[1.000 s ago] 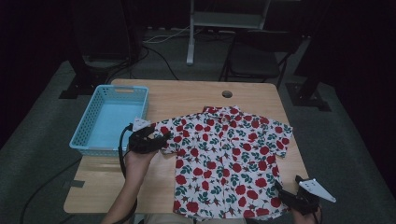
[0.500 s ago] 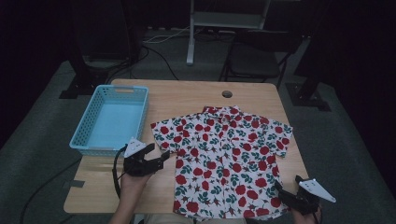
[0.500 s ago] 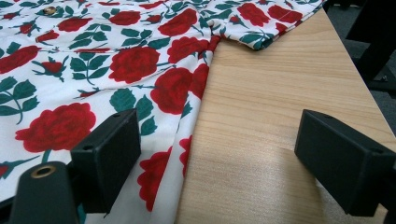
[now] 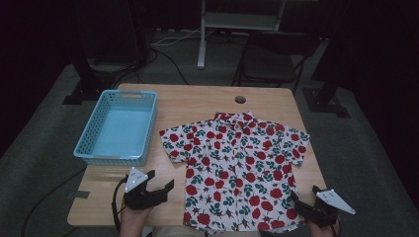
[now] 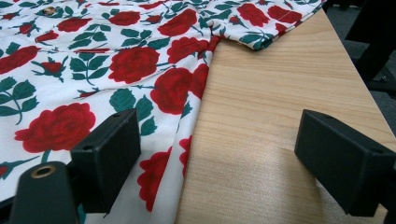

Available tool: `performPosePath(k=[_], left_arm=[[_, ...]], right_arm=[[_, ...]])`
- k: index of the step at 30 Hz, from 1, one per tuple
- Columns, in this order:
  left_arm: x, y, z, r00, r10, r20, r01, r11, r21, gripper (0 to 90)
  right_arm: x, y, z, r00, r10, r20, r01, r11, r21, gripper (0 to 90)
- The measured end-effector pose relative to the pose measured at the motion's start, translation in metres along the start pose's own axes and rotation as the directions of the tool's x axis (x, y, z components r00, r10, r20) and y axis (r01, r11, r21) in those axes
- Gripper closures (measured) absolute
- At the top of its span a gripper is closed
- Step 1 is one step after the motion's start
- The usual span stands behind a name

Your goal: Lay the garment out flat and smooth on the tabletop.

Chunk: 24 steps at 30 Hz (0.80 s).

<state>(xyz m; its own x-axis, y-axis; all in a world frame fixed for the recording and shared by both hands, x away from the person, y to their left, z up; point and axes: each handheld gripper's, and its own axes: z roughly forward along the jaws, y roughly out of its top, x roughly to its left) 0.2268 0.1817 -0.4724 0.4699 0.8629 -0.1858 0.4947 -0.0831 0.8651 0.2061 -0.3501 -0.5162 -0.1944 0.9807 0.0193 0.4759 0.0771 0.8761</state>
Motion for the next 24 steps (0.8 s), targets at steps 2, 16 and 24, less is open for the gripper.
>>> performPosePath(k=[2, 16, 24], left_arm=[[-0.002, -0.007, -0.003, 1.0000, -0.003, -0.009, 0.003, 1.0000, -0.001, 19.0], [-0.006, -0.045, -0.022, 0.9930, 0.001, -0.118, -0.005, 0.9996, -0.026, 19.0], [-0.010, -0.050, -0.017, 0.9892, 0.035, -0.142, -0.039, 0.9989, -0.025, 18.9]], right_arm=[[0.000, 0.000, 0.000, 1.0000, 0.000, 0.000, 0.000, 1.000, 0.000, 13.6], [0.000, 0.000, 0.000, 1.0000, -0.003, -0.001, 0.003, 1.000, -0.005, 13.7], [0.000, -0.001, 0.000, 1.0000, -0.005, -0.003, 0.005, 1.000, -0.006, 13.6]])
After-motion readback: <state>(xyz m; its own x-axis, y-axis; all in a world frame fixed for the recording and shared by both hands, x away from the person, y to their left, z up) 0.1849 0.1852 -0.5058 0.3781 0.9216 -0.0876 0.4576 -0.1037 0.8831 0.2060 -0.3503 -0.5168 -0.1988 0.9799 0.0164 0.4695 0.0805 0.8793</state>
